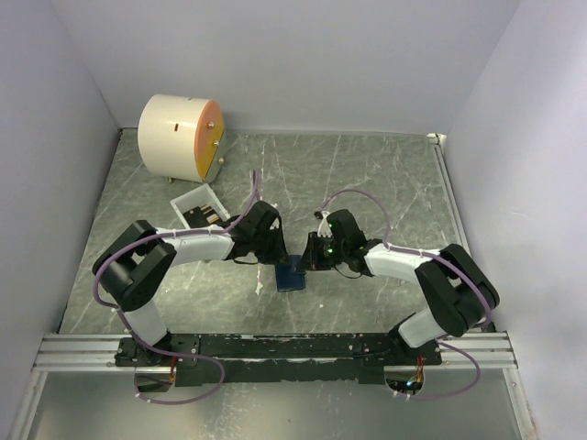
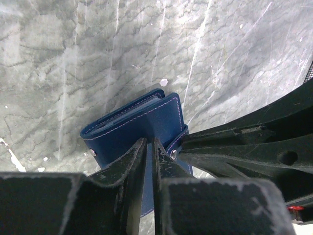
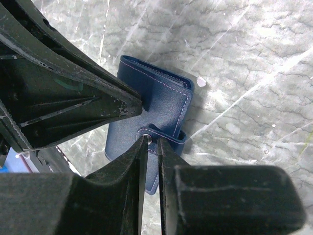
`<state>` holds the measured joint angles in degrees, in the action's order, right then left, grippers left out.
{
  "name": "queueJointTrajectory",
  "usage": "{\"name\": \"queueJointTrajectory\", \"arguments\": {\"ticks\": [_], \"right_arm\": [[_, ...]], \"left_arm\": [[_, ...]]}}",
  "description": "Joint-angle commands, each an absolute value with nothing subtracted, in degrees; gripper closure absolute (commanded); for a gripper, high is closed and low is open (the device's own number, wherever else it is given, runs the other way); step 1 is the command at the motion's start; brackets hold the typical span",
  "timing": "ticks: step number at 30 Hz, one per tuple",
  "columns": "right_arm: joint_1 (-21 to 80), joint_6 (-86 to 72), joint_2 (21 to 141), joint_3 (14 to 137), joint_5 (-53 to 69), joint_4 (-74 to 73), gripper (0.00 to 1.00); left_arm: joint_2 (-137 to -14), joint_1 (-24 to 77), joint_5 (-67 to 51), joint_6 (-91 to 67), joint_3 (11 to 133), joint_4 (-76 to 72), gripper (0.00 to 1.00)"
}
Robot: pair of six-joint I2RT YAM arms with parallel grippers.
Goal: Put the credit cards into the card holder
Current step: Close the card holder at the center of the board.
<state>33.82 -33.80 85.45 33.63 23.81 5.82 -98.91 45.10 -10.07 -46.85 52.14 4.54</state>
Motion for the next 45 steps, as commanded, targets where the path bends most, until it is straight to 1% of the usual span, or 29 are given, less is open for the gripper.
{"name": "queueJointTrajectory", "arguments": {"ticks": [1, 19, 27, 45], "right_arm": [[34.42, -34.43, 86.24, 34.37, 24.93, 6.78, 0.86], [36.88, -34.69, 88.64, 34.17, 23.11, 6.63, 0.87], [38.27, -33.49, 89.36, 35.57, 19.28, 2.54, 0.91], [39.38, -33.79, 94.32, 40.69, 13.23, -6.93, 0.92]], "left_arm": [[-100.18, 45.17, -7.9, -45.36, 51.98, 6.3, 0.78], [-100.11, 45.15, -7.73, -45.53, 51.35, 5.93, 0.77], [-99.98, 45.18, -7.75, -45.88, 50.95, 5.49, 0.77], [-98.02, 45.11, -9.3, -48.51, 45.91, 1.09, 0.76]]}}
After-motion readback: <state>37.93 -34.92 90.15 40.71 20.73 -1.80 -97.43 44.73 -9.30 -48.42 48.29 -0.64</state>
